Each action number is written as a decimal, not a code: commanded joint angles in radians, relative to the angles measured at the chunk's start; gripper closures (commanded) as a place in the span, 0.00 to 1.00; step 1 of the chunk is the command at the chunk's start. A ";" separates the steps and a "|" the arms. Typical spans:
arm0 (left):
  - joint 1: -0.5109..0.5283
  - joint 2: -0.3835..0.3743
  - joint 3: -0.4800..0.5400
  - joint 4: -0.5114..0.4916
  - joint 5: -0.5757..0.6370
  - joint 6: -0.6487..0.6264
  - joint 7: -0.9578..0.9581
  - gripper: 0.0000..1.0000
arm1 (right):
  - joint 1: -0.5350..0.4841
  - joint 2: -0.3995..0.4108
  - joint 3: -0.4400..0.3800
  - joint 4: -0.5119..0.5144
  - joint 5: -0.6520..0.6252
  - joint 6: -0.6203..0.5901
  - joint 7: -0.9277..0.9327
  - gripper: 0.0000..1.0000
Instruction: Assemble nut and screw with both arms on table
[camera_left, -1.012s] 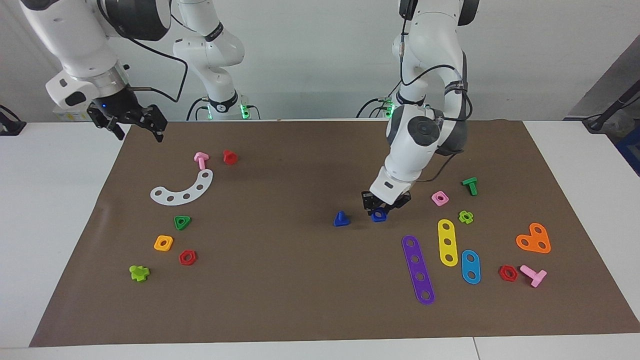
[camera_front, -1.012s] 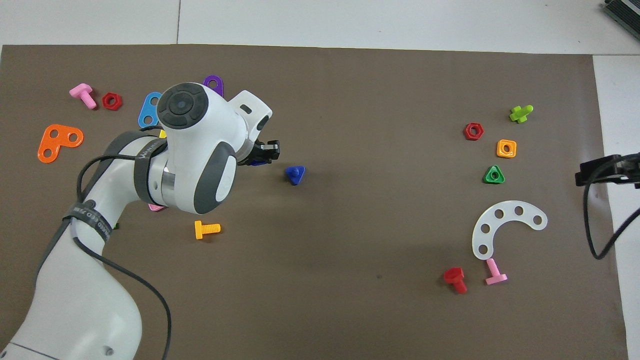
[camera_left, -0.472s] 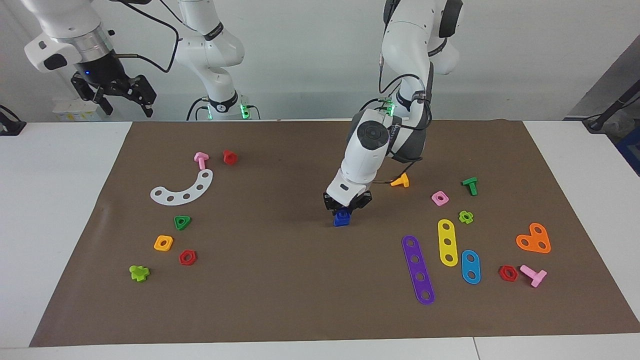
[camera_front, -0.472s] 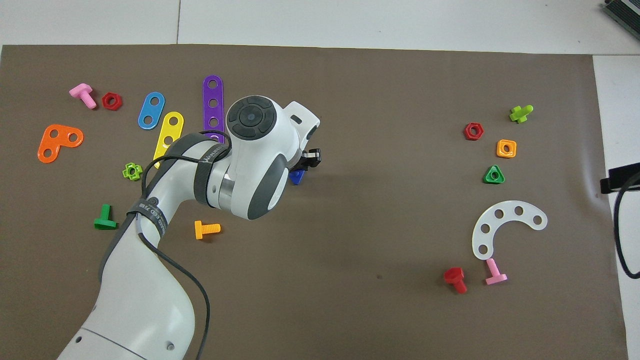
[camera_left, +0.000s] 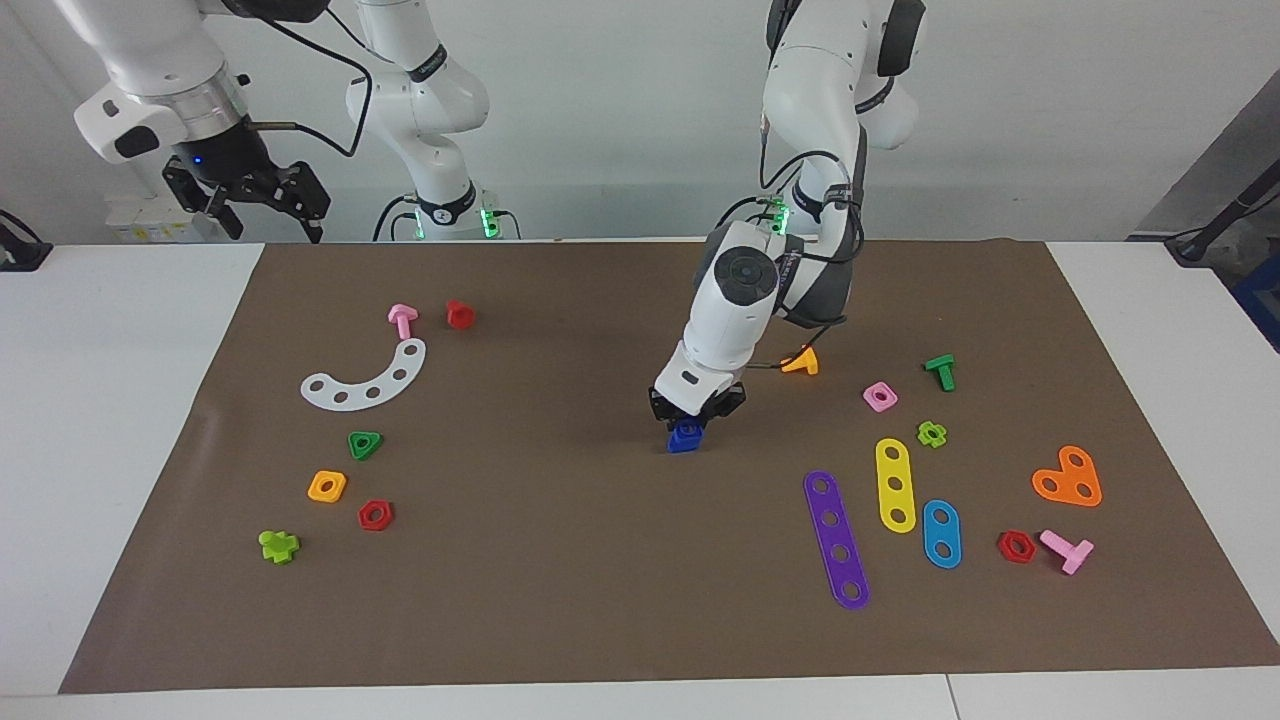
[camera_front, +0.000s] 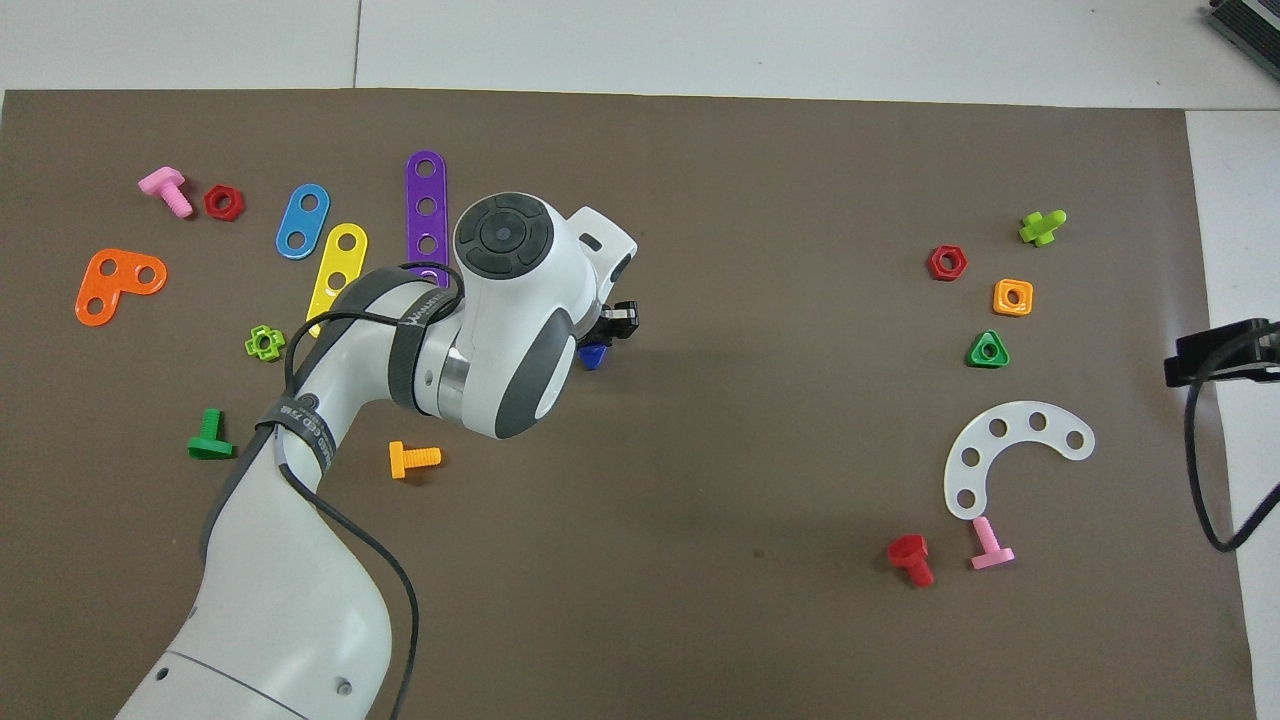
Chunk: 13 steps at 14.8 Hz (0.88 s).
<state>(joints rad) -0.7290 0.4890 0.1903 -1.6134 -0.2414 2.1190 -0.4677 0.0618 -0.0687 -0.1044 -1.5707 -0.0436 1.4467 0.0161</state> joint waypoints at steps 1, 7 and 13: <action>-0.021 0.005 0.020 -0.022 0.011 -0.001 0.000 0.90 | 0.000 -0.010 0.003 -0.011 0.002 -0.006 0.018 0.00; -0.043 0.000 0.020 -0.074 0.028 0.061 -0.002 0.90 | -0.002 -0.013 0.003 -0.020 0.002 -0.005 0.015 0.00; -0.035 -0.001 0.021 -0.005 0.030 -0.092 0.001 0.89 | -0.010 -0.019 0.002 -0.029 0.002 -0.005 0.007 0.00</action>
<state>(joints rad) -0.7493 0.4868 0.1952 -1.6310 -0.2247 2.0764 -0.4669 0.0613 -0.0688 -0.1048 -1.5762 -0.0436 1.4467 0.0163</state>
